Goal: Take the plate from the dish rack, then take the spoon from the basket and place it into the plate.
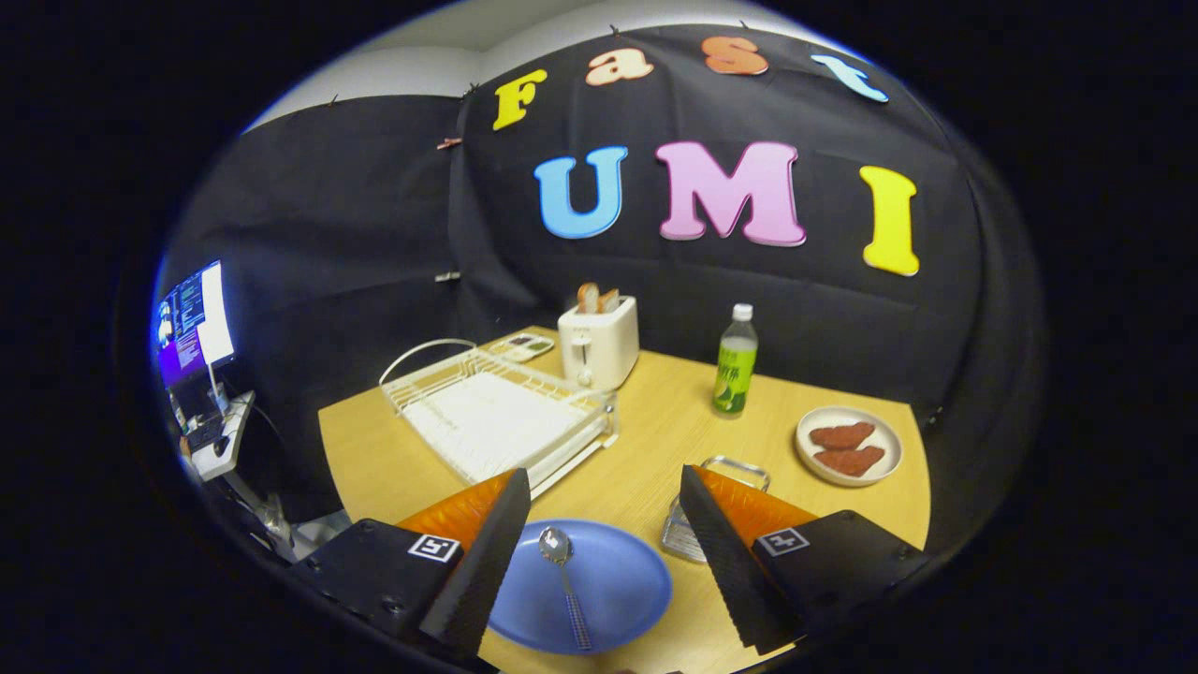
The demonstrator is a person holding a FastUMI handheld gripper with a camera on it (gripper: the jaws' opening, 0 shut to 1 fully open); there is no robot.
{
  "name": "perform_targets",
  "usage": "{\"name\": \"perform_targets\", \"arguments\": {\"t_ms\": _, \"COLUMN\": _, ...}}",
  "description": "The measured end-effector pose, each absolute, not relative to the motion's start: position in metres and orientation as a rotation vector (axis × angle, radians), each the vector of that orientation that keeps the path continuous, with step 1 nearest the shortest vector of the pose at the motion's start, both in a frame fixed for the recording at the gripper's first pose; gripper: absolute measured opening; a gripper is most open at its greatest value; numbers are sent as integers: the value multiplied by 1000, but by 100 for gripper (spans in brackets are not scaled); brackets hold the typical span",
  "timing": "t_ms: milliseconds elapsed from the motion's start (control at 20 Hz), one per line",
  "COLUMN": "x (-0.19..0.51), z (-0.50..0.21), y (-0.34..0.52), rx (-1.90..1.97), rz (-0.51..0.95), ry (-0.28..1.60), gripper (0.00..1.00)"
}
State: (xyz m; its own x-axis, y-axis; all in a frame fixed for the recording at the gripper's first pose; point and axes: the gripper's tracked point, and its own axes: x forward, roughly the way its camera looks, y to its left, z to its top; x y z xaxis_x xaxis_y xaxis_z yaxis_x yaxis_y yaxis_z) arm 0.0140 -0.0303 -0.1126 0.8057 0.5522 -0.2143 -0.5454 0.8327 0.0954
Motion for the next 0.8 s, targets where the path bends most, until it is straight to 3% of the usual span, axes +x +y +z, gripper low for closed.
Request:
{"name": "perform_targets", "arguments": {"t_ms": 500, "x": 11, "z": 53, "y": -123, "rx": 128, "rz": 68, "ry": -65, "gripper": 99}}
{"name": "perform_targets", "arguments": {"t_ms": 800, "x": -9, "z": 61, "y": -137, "rx": 108, "rz": -86, "ry": -71, "gripper": 98}}
